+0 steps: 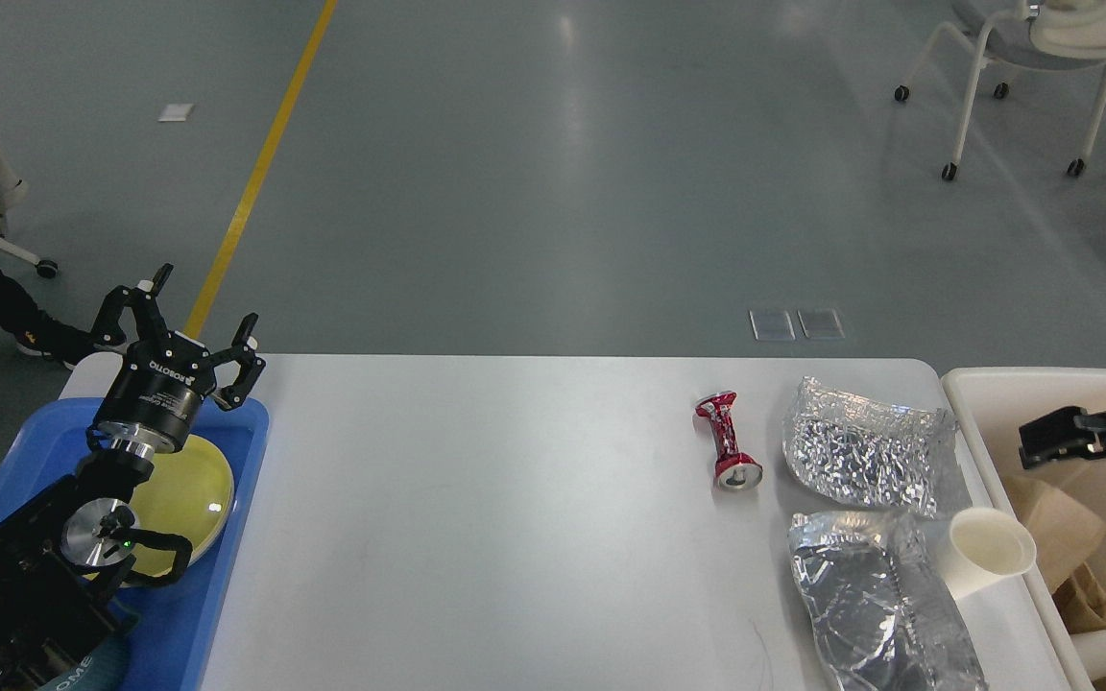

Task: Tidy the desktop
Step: 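Move the right gripper to the paper cup and grasp it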

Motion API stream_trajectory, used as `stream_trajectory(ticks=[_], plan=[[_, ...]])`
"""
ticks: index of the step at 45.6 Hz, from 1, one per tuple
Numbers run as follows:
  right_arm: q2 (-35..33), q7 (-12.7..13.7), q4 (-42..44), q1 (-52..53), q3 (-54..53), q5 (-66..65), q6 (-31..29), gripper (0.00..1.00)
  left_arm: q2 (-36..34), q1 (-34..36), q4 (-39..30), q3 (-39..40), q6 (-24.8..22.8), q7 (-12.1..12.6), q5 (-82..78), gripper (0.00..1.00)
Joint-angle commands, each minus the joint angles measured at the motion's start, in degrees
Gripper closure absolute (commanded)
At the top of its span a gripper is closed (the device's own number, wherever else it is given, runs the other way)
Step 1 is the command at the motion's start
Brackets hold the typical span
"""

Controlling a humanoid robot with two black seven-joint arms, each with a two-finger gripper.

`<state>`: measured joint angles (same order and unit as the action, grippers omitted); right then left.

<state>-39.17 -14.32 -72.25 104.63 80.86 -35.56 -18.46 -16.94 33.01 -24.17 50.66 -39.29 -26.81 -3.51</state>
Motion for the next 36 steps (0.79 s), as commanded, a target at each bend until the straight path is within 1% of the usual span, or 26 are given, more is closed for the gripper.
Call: stream_trajectory(ticks=[1, 4, 8, 20, 27, 36], plan=[[0.7, -0.5, 11.6, -14.3, -2.2, 3.2, 7.1, 0.0, 0.0, 0.0, 0.0, 0.0, 0.0, -0.1, 0.0, 0.0], [1.0, -0.6, 14.9, -19.7, -4.7, 5.2, 8.4, 0.0, 0.0, 0.0, 0.0, 0.0, 0.0, -0.1, 0.0, 0.0], [1.2, -0.6, 15.8, -23.4, -7.9, 5.8, 9.0, 0.0, 0.0, 0.0, 0.0, 0.0, 0.0, -0.1, 0.0, 0.0], [0.8, -0.9, 15.1, -25.2, -11.0, 6.4, 9.3, 0.0, 0.0, 0.0, 0.0, -0.1, 0.0, -0.1, 0.0, 0.0], [0.7, -0.9, 15.1, -26.1, -11.1, 6.4, 9.6, 0.0, 0.0, 0.0, 0.0, -0.1, 0.0, -0.2, 0.0, 0.0], [1.0, -1.0, 15.1, -29.5, -11.3, 6.5, 13.0, 0.0, 0.1, 0.0, 0.0, -0.1, 0.0, -0.2, 0.0, 0.0]])
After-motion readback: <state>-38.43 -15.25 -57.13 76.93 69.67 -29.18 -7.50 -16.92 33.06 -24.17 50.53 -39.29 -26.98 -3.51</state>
